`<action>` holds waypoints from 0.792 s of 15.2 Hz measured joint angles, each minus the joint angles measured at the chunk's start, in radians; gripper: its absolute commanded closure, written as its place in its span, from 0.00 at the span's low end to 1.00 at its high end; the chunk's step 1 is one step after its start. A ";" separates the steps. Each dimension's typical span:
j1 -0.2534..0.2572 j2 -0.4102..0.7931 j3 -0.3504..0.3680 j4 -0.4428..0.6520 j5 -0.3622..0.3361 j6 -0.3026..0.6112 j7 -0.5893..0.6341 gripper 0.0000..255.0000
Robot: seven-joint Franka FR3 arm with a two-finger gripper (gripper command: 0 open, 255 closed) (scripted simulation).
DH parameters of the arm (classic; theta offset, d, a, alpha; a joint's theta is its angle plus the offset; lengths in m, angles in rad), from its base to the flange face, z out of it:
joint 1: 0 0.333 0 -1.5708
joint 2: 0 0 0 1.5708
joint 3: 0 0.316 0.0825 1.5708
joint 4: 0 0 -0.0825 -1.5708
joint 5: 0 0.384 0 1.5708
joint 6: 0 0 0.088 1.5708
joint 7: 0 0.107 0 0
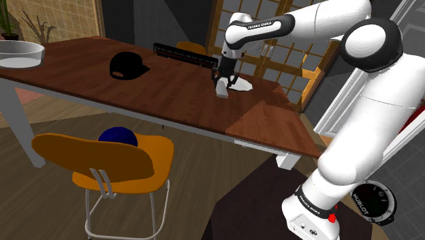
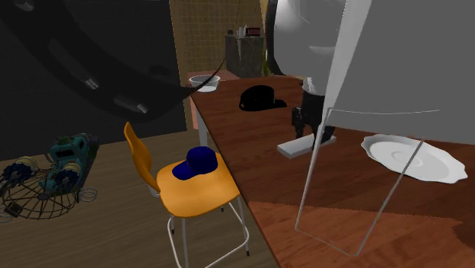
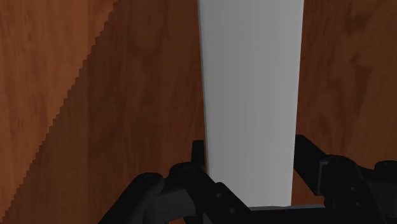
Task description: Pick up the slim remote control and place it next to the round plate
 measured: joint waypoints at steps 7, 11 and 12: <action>-0.093 -0.005 -0.064 -0.003 0.012 -0.003 -0.160 1.00; -0.147 -0.005 -0.102 0.004 0.020 -0.012 -0.255 1.00; -0.156 0.000 -0.108 0.001 0.020 -0.004 -0.271 1.00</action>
